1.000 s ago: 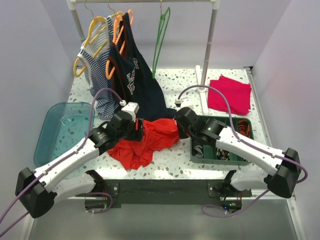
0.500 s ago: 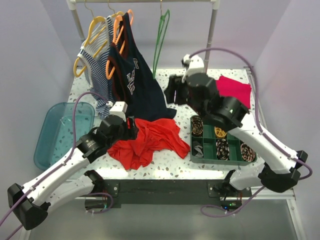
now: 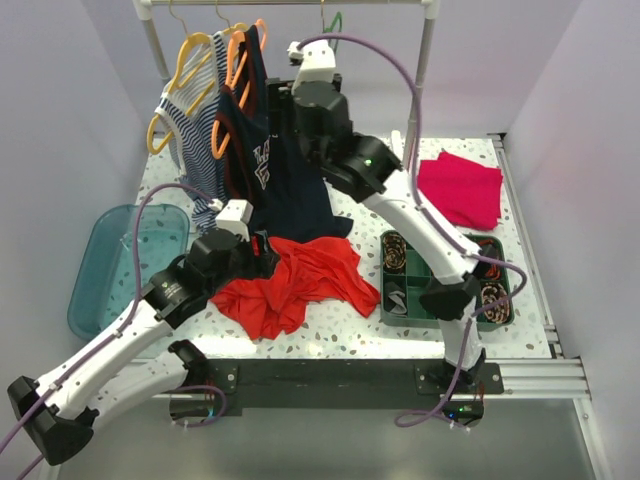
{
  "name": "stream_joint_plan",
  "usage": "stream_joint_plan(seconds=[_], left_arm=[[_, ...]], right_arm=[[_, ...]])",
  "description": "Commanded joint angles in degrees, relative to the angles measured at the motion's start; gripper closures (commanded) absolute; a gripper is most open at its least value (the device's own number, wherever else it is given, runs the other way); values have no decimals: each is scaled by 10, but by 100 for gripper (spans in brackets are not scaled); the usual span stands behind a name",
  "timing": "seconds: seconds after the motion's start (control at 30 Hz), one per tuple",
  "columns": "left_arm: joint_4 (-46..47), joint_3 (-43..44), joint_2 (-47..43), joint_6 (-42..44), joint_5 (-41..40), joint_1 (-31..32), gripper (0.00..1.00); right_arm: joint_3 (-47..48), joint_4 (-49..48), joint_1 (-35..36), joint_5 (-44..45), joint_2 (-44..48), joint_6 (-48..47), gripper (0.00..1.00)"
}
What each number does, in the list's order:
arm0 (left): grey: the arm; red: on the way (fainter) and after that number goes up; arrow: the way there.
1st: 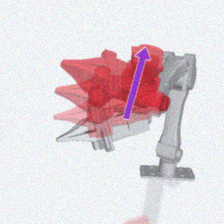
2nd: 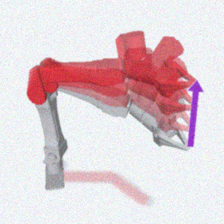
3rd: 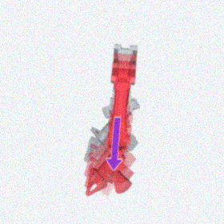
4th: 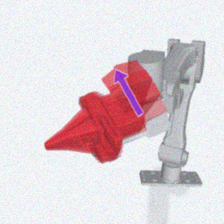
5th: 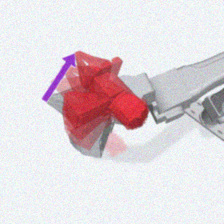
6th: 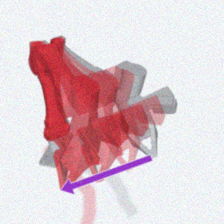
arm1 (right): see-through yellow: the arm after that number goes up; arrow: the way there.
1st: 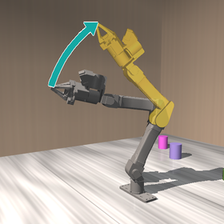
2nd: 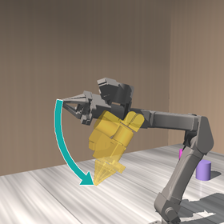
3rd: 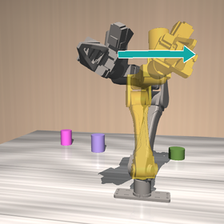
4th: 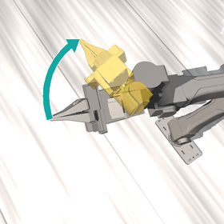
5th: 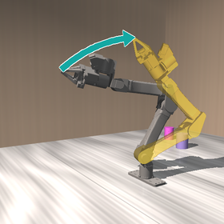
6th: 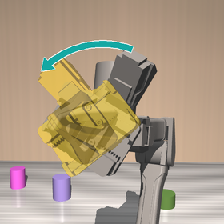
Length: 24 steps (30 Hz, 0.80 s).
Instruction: Place the tank top on the hanger
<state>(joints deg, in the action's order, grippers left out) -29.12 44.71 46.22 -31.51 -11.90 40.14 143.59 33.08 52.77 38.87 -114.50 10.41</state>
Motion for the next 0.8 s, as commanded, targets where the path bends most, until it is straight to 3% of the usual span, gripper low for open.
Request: stream_joint_plan(seconds=[0.0,0.33,0.7,0.77], left_arm=[[-6,30,-15,26,7,-2,31],[-12,28,-35,27,7,-2,31],[-11,13,-45,21,7,-2,31],[-11,11,-46,21,8,-2,31]], right_arm=[[27,-52,-8,80,-17,-49,28],[-1,-33,-28,77,-4,-36,53],[-13,-4,-57,9,22,-28,54],[-13,12,-79,-40,24,-15,56]])
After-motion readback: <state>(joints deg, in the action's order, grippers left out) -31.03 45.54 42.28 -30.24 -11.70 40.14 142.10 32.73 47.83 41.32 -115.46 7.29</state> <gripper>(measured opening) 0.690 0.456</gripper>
